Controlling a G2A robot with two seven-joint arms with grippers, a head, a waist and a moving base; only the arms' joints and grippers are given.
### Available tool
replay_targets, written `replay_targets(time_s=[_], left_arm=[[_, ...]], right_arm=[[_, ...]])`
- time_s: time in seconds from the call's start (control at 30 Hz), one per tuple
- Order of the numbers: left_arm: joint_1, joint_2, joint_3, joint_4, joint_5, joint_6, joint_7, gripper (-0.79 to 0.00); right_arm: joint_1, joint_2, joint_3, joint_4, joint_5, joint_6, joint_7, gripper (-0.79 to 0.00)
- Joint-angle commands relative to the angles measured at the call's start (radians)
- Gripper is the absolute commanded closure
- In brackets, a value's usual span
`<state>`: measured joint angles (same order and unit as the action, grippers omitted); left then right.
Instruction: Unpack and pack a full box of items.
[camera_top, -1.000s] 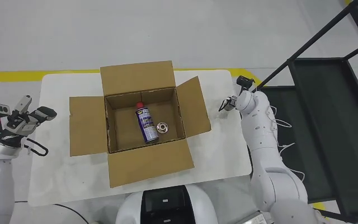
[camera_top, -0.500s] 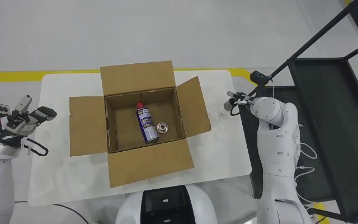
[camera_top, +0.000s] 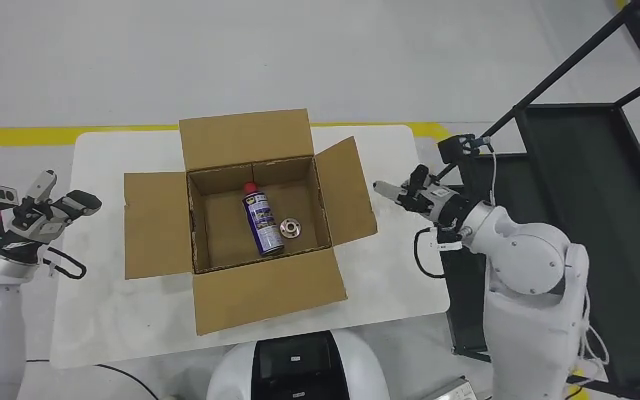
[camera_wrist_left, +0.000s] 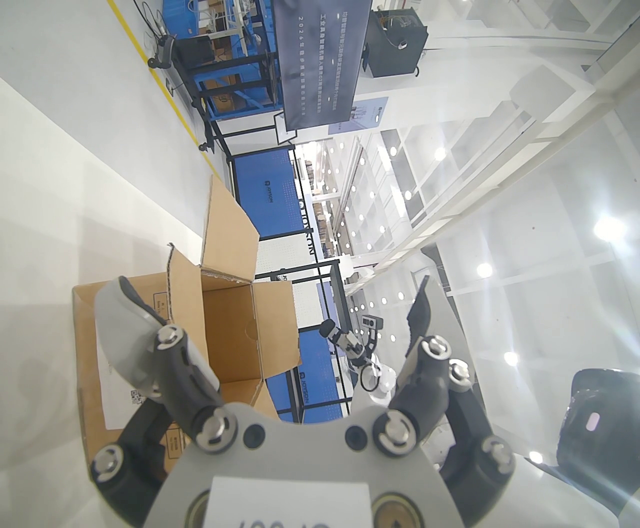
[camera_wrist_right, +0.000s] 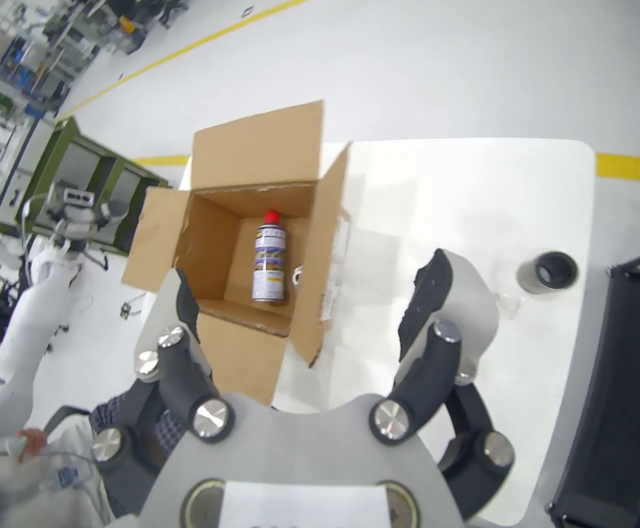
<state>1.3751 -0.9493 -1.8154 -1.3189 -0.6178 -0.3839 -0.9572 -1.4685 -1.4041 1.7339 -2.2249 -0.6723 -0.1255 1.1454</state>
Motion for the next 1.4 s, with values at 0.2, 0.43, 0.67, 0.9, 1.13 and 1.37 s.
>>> replay_targets(time_s=[0.2, 0.43, 0.67, 0.9, 1.13, 1.37], left_arm=[[0.0, 0.0, 0.0, 0.0, 0.0, 0.0, 0.0, -0.785], [0.0, 0.0, 0.0, 0.0, 0.0, 0.0, 0.0, -0.785], [0.0, 0.0, 0.0, 0.0, 0.0, 0.0, 0.0, -0.785], [0.0, 0.0, 0.0, 0.0, 0.0, 0.0, 0.0, -0.785], [0.0, 0.0, 0.0, 0.0, 0.0, 0.0, 0.0, -0.785], [0.0, 0.0, 0.0, 0.0, 0.0, 0.0, 0.0, -0.785]], right_arm=[[0.031, 0.005, -0.168, 0.001, -0.057, 0.01, 0.014, -0.785], [0.031, 0.005, -0.168, 0.001, -0.057, 0.01, 0.014, -0.785], [0.026, 0.012, -0.209, 0.001, -0.093, 0.012, 0.016, -0.785], [0.205, 0.004, -0.471, 0.131, -0.21, 0.065, 0.039, -0.785], [0.373, -0.026, -0.705, 0.363, -0.26, 0.167, 0.009, -0.785], [0.413, -0.035, -0.746, 0.428, -0.247, 0.187, 0.009, -0.785]])
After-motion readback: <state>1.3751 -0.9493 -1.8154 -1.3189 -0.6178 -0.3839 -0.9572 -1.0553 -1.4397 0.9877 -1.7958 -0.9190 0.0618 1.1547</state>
